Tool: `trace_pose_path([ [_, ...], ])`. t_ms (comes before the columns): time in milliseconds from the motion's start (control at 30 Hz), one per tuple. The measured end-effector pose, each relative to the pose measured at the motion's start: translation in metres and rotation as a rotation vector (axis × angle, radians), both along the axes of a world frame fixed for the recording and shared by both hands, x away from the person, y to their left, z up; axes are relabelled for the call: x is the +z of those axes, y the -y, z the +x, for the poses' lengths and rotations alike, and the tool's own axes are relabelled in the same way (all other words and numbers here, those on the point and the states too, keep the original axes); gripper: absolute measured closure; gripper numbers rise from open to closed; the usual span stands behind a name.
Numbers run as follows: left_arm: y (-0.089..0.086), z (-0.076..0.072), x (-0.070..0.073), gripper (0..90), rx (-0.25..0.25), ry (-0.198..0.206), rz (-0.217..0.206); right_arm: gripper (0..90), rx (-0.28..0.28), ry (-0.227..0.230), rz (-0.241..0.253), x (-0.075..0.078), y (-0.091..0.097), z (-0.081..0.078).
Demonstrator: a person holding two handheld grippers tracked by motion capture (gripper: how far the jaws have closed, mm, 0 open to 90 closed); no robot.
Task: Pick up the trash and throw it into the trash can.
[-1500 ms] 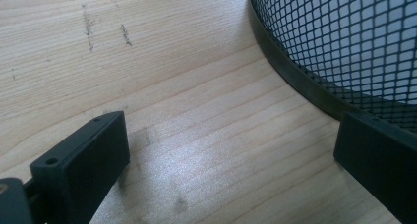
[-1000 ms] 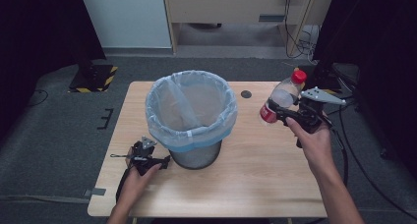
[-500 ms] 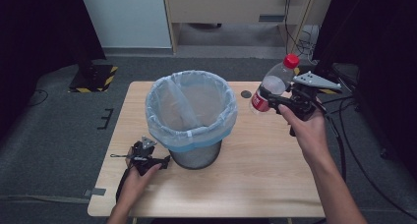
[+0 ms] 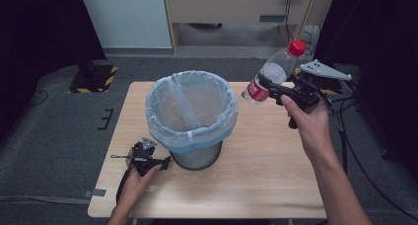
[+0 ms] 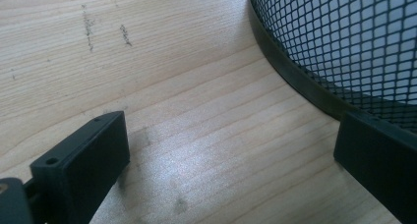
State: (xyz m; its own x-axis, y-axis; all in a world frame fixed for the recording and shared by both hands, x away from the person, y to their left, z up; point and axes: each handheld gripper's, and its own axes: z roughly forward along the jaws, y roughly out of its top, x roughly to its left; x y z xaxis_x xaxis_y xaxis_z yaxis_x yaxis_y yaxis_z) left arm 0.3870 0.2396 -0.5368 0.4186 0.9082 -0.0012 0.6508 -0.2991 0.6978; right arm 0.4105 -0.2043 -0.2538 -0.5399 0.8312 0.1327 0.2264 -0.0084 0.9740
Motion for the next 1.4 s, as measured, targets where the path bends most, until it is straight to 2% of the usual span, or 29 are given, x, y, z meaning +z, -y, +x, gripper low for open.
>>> trace_pose_path([
  [333, 0.000, 0.000, 0.000, 0.0, 0.001, 0.002, -0.001, 27.6, 0.023, 0.036, 0.023, 0.020, -0.012, -0.001],
  [733, 0.000, 0.000, 0.000, 0.0, 0.001, 0.002, -0.001, 27.6, 0.074, 0.059, 0.052, 0.030, -0.033, -0.003],
  [967, 0.000, 0.000, 0.000, 0.0, 0.001, 0.001, -0.002, 27.6, 0.094, 0.068, 0.047, 0.032, -0.042, -0.003],
  [1233, 0.000, 0.000, 0.000, 0.0, 0.001, 0.002, -0.002, 27.6, 0.116, 0.053, 0.071, 0.028, -0.053, 0.002],
  [1400, 0.000, 0.000, 0.000, 0.0, 0.001, 0.002, -0.001, 27.5, 0.129, 0.060, 0.068, 0.030, -0.060, 0.002],
])
